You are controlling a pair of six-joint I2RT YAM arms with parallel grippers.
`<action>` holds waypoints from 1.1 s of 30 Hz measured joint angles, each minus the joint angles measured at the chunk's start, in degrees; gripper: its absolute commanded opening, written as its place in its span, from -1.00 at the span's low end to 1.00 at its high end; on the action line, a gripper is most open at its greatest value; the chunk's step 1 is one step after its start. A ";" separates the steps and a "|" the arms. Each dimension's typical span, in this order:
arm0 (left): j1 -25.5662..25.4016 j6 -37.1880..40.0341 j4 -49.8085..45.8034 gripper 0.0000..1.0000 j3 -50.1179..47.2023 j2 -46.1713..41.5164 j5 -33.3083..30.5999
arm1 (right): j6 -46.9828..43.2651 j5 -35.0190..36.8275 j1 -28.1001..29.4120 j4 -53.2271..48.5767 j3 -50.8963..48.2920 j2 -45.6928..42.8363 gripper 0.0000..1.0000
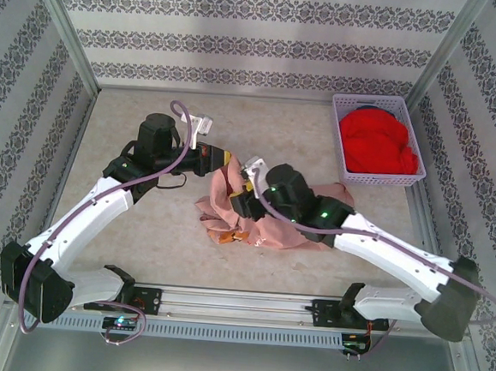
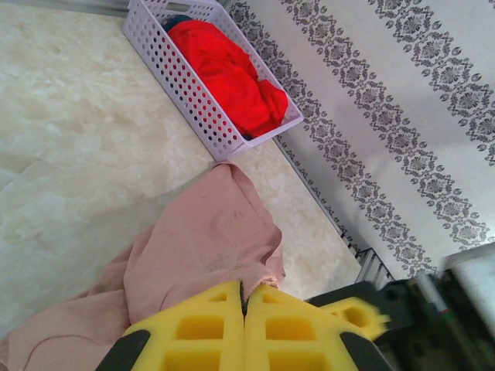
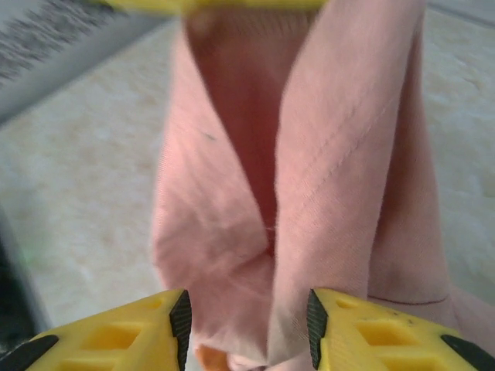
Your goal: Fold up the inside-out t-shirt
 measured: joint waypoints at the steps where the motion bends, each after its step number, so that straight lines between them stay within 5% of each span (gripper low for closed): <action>1: 0.00 -0.11 -0.04 -1.00 0.00 0.00 -0.04 | -0.02 1.70 0.48 0.02 0.09 1.27 -0.26; 3: 0.00 -0.31 -0.26 -1.00 0.00 -0.11 -0.70 | 0.28 4.31 1.03 0.04 0.44 3.91 -0.76; 5: 0.00 -0.35 -1.03 -1.00 0.00 -0.46 -2.58 | 0.48 4.79 0.68 0.20 0.42 4.85 -0.98; 8: 0.00 -0.26 -3.02 -1.00 0.00 -1.33 -7.91 | 2.75 -3.78 -3.69 5.05 -1.97 2.67 -1.00; 11: 0.00 0.61 -5.49 -0.79 0.00 -1.36 -13.70 | 6.95 -17.11 -11.13 12.94 -6.71 -1.16 -1.00; 16: 0.00 2.34 -8.46 0.04 -0.09 0.74 -18.14 | 12.39 -32.50 -15.06 21.57 -8.37 -1.09 -1.00; 20: 0.02 2.97 -8.37 0.38 -2.38 -1.18 -19.50 | 15.50 -38.86 -17.03 25.66 -8.44 0.07 -1.00; 25: 0.00 3.43 -7.15 0.44 -8.39 -9.27 -16.50 | 18.71 -42.45 -19.52 28.79 -8.48 1.79 -1.00; 33: -0.04 0.28 5.40 0.12 -14.53 -9.38 0.66 | 20.15 -45.31 -21.16 29.64 -8.52 2.10 -1.00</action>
